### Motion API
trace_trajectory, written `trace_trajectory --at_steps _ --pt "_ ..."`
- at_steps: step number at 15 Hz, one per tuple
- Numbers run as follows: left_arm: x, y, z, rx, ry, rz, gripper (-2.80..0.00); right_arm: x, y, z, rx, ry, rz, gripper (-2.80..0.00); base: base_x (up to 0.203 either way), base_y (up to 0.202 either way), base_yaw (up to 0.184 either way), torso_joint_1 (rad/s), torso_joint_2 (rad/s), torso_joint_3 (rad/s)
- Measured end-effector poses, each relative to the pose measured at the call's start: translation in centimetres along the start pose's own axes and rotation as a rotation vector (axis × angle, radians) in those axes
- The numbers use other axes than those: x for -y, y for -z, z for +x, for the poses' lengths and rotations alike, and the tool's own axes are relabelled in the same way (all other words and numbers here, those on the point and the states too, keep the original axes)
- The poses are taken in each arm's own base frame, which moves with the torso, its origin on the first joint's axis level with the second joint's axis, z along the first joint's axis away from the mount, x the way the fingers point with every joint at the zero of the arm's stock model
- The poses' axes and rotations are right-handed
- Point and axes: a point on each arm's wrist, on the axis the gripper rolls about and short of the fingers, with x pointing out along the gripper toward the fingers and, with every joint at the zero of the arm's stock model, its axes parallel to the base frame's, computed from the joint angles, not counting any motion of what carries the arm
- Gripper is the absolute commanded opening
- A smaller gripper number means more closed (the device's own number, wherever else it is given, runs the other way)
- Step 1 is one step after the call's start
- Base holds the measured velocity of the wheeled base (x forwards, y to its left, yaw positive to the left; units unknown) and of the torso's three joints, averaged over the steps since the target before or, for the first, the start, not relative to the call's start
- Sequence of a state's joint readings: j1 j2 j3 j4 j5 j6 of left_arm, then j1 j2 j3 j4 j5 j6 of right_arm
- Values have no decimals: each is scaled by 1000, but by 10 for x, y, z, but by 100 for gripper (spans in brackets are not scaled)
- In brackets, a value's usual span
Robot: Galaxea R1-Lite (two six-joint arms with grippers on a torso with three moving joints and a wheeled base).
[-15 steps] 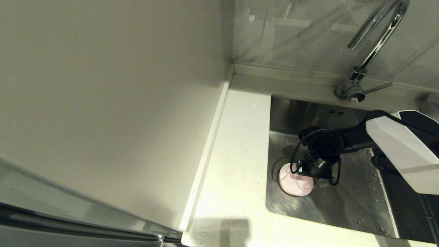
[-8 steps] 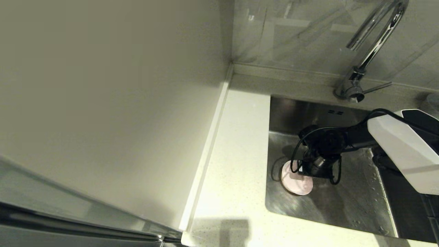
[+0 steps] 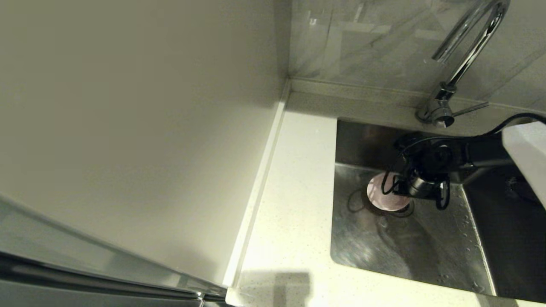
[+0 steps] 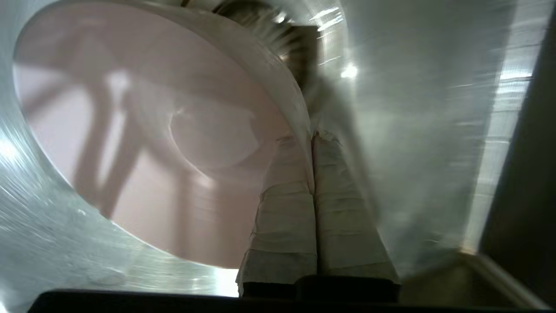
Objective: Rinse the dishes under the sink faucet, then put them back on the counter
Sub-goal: Put a bowl back to the table from the sink
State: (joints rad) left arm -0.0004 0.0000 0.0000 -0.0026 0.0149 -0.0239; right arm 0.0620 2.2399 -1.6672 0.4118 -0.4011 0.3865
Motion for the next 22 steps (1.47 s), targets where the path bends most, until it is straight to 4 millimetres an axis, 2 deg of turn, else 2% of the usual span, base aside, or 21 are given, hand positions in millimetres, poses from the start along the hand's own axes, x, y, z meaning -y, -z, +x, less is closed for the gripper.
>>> trace_trajectory --at_steps 3,7,10,13,16,18,20,22 --pt "0 0 0 0 0 0 -280 55 -14 -36 38 48 91 -280 0 0 0 0 0 0" --pt "0 0 0 0 0 0 -280 156 -15 -85 111 238 264 -280 0 0 0 0 0 0" --pt "0 0 0 0 0 0 -280 204 -27 -126 309 454 303 -280 0 0 0 0 0 0" --pt "0 0 0 0 -1 0 -280 224 -57 -167 652 504 255 -280 0 0 0 0 0 0" --pt "0 0 0 0 0 0 -280 229 -75 -210 1045 511 58 -280 0 0 0 0 0 0" --pt "0 0 0 0 0 0 -280 228 -69 -226 1279 531 -99 -280 0 0 0 0 0 0" --pt "0 0 0 0 0 0 -280 226 -51 -225 1392 550 -185 -280 0 0 0 0 0 0" --pt "0 0 0 0 0 0 -280 226 -43 -230 1452 559 -198 -280 0 0 0 0 0 0"
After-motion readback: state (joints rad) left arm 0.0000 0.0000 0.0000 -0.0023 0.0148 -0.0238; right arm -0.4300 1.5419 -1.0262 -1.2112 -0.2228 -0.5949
